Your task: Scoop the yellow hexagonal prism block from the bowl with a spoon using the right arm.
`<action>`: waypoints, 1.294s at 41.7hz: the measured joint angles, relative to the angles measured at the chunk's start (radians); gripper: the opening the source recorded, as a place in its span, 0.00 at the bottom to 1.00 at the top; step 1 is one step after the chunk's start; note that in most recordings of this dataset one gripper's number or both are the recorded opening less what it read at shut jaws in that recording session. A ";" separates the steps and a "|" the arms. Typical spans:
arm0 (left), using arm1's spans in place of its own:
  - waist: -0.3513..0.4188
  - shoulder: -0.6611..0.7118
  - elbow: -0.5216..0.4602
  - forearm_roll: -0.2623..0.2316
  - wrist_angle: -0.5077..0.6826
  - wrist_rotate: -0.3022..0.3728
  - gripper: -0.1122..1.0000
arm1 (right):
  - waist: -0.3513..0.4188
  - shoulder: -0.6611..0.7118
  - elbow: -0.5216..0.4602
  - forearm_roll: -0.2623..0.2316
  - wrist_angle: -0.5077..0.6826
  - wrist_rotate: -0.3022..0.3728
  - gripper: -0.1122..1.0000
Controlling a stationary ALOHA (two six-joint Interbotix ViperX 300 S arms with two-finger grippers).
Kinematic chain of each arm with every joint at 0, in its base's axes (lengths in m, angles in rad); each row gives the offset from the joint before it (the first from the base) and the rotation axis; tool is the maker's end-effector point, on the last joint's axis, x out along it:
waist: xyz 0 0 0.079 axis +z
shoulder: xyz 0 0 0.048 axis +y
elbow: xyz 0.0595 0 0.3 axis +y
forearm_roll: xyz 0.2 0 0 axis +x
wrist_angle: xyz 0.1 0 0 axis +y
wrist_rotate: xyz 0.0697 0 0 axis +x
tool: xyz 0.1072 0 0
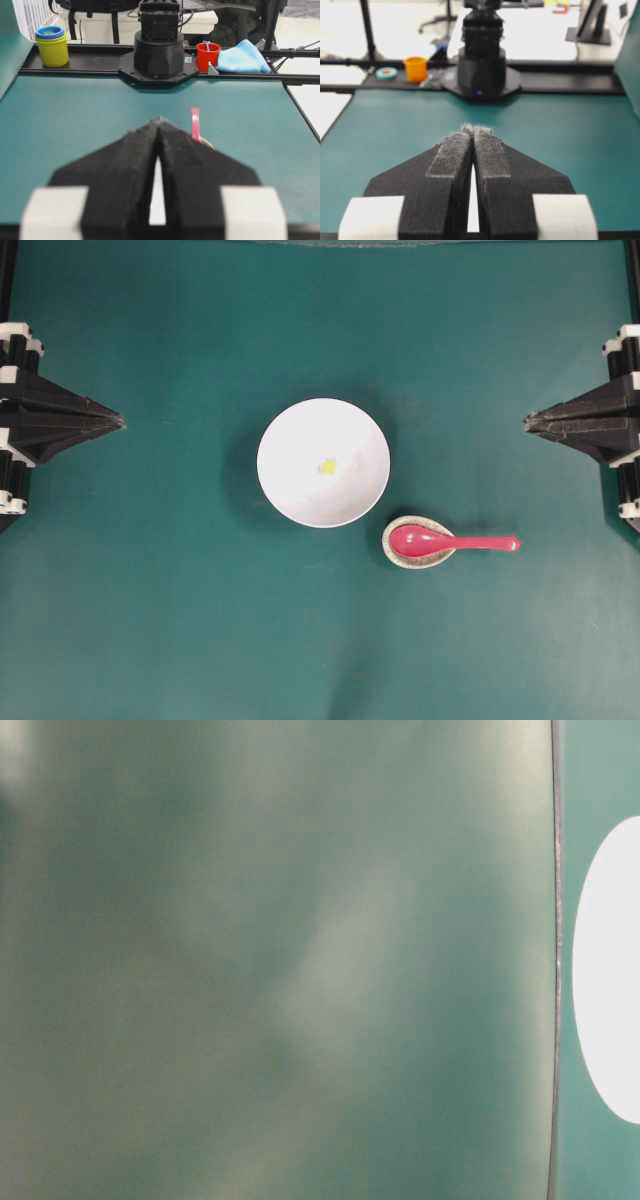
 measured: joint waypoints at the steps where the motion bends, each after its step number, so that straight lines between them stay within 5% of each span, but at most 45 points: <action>1: 0.000 0.000 -0.002 0.002 0.003 0.002 0.10 | 0.002 0.000 0.000 0.000 0.002 0.000 0.10; 19: 0.000 0.000 -0.017 0.005 0.020 0.009 0.10 | 0.011 0.003 0.000 -0.002 0.006 0.000 0.14; 28: 0.000 0.000 -0.017 0.006 0.025 0.009 0.10 | 0.011 0.003 0.000 -0.002 0.006 -0.002 0.55; 32: 0.000 0.000 -0.017 0.005 0.025 0.009 0.10 | 0.011 0.005 0.000 -0.002 0.006 -0.002 0.65; 54: 0.000 0.006 -0.015 0.005 0.025 0.014 0.10 | 0.011 0.120 0.018 0.000 -0.020 0.006 0.64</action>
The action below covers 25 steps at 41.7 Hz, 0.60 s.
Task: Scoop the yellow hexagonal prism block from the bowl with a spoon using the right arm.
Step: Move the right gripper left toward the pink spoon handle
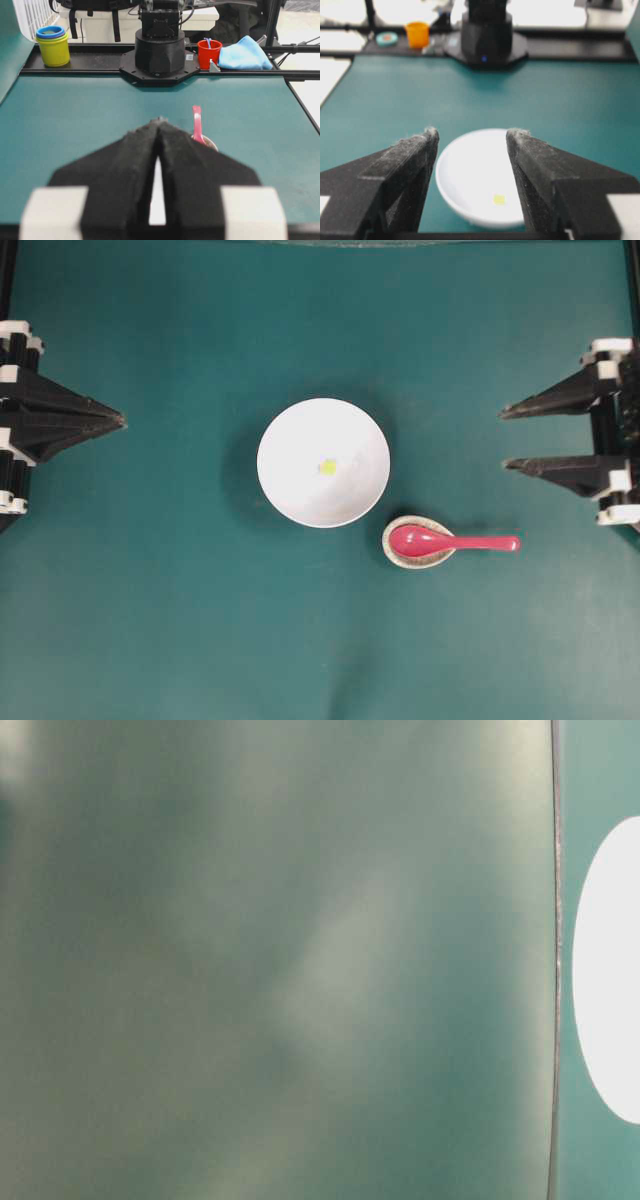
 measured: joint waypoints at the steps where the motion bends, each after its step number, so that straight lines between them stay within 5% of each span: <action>1: 0.000 0.000 -0.002 0.000 0.000 0.000 0.10 | 0.000 0.014 0.003 0.000 -0.009 0.000 0.64; 12: 0.000 0.000 -0.002 0.000 0.000 0.002 0.10 | 0.017 0.173 0.080 0.029 -0.186 0.002 0.64; 25: 0.000 0.000 -0.002 0.002 0.000 0.003 0.10 | 0.101 0.357 0.176 0.123 -0.465 0.005 0.64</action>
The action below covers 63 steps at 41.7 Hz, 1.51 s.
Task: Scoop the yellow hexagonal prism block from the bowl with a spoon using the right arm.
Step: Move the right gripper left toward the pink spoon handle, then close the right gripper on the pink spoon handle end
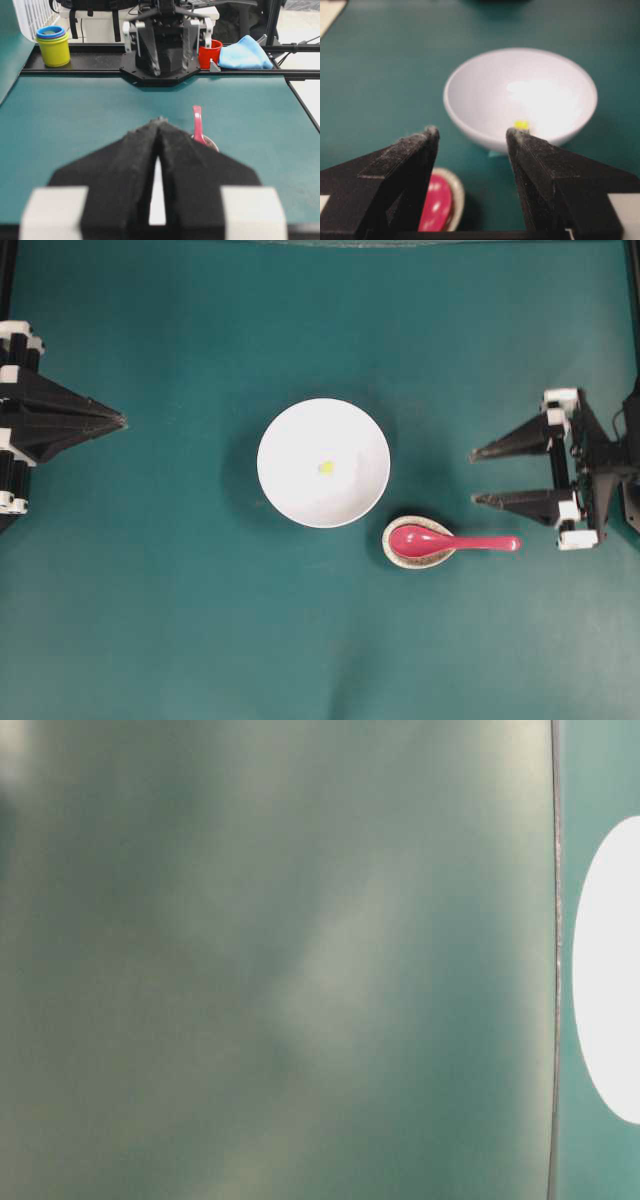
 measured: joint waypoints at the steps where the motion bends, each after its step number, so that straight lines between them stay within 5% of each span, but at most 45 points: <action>1: 0.000 -0.002 0.000 0.000 -0.002 0.000 0.10 | 0.011 0.011 0.005 0.009 -0.017 0.000 0.64; 23: 0.000 -0.005 0.000 0.005 0.000 0.000 0.10 | 0.330 0.443 0.031 0.321 -0.426 0.000 0.64; 36: 0.000 -0.005 0.000 0.005 0.000 0.000 0.10 | 0.512 0.594 -0.012 0.526 -0.511 -0.002 0.64; 47: 0.000 -0.005 0.000 0.005 0.000 0.000 0.10 | 0.555 0.652 -0.025 0.584 -0.515 0.000 0.64; 63: 0.000 -0.005 0.000 0.005 0.014 0.000 0.10 | 0.557 0.684 -0.028 0.592 -0.480 0.000 0.64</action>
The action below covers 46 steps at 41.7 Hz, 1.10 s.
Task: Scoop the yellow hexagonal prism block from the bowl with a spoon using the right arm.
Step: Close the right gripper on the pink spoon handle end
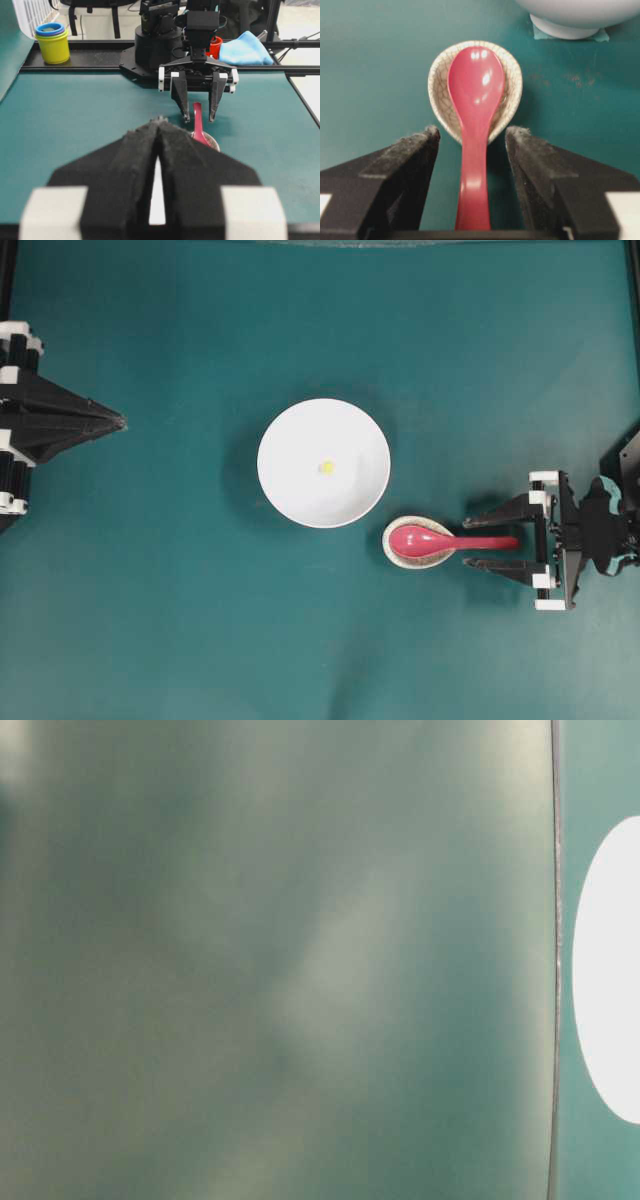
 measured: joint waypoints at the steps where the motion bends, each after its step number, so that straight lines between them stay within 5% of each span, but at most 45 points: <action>1: 0.000 -0.002 0.000 0.000 0.000 0.000 0.10 | 0.000 0.000 0.000 0.000 0.006 0.000 0.64; 26: 0.000 -0.002 0.000 0.000 0.002 0.000 0.10 | 0.000 0.000 -0.005 0.000 0.041 0.018 0.63; 46: 0.000 -0.002 0.000 0.002 0.002 0.000 0.10 | 0.000 0.000 -0.008 0.000 0.048 0.018 0.48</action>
